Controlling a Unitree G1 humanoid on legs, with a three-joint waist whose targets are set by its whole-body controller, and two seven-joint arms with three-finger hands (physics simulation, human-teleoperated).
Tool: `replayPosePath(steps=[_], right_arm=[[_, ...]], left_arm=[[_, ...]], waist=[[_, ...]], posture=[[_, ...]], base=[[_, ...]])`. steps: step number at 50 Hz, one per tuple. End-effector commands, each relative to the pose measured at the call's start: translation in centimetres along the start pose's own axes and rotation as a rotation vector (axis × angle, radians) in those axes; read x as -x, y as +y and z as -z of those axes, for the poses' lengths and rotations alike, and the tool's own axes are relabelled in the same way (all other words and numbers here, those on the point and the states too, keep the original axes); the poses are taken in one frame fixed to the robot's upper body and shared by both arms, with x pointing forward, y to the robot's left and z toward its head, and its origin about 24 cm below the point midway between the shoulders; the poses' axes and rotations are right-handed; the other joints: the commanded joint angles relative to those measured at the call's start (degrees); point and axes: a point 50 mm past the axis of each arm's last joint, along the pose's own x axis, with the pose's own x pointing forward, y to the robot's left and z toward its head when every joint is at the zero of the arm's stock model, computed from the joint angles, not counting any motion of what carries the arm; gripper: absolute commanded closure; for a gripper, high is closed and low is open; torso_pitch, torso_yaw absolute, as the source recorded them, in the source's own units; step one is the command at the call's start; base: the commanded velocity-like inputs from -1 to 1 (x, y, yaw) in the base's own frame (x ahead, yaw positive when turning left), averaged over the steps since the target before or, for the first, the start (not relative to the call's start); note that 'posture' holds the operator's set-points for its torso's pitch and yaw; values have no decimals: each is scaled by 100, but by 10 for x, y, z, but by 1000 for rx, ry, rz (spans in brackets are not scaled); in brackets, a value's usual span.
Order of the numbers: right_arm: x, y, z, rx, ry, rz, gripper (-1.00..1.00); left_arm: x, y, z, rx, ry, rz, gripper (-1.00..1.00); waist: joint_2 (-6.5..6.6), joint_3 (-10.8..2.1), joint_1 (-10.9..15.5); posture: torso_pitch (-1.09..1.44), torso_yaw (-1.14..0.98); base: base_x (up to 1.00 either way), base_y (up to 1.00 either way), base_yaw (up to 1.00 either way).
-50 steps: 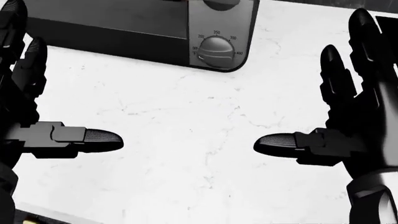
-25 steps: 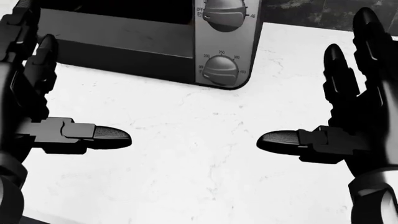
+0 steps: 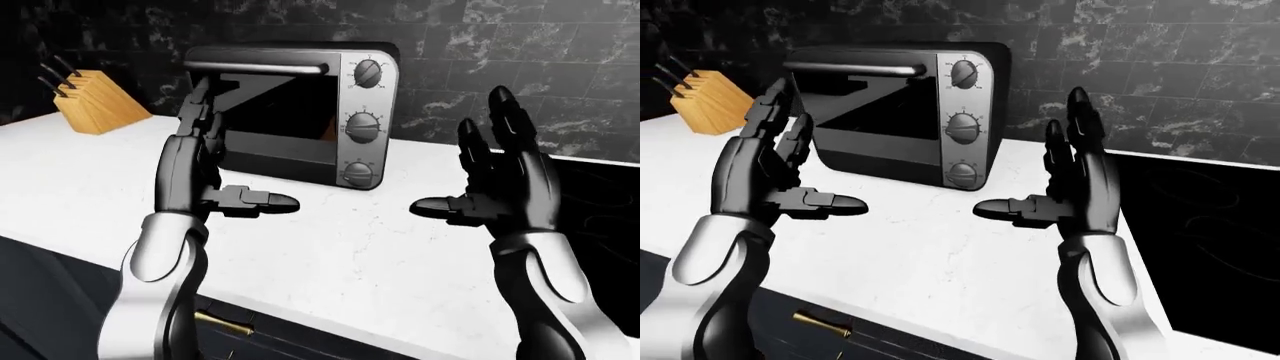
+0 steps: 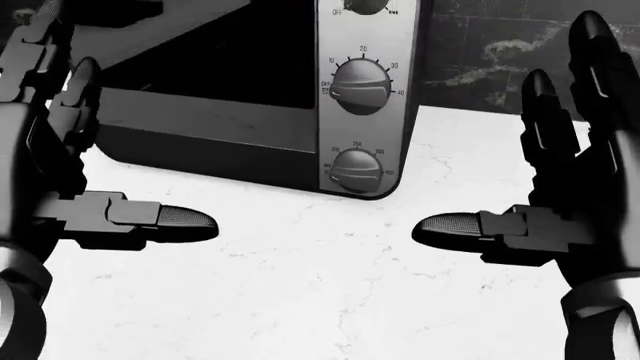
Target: Open the toaster oven door.
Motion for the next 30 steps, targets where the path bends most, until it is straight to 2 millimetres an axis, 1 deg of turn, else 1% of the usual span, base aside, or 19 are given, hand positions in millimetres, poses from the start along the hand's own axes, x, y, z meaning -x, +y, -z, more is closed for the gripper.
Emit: replayPosePath(steps=[1, 6, 16, 25, 30], right_arm=[[0, 3, -11, 1, -66, -15, -100], [0, 3, -9, 1, -65, -15, -100], [1, 2, -7, -5, -63, -12, -100], [2, 2, -6, -9, -63, -11, -100], [1, 1, -5, -10, -62, -11, -100]], left_arm=[[0, 0, -13, -7, -75, -3, -100], [1, 1, -12, -8, -75, -6, -100], [2, 0, -12, -8, -78, -4, -100], [3, 1, -12, -8, -81, -5, -100], [3, 1, -12, -9, -81, -5, -100]], waist=[[0, -49, 2], [-3, -108, 9], [-6, -136, 18], [-3, -239, 22], [-4, -318, 27]], posture=[[-38, 0], [-39, 0], [-40, 0], [-44, 0], [-48, 0]], base=[[0, 0, 0], [0, 0, 0], [0, 0, 0], [0, 0, 0], [0, 0, 0]])
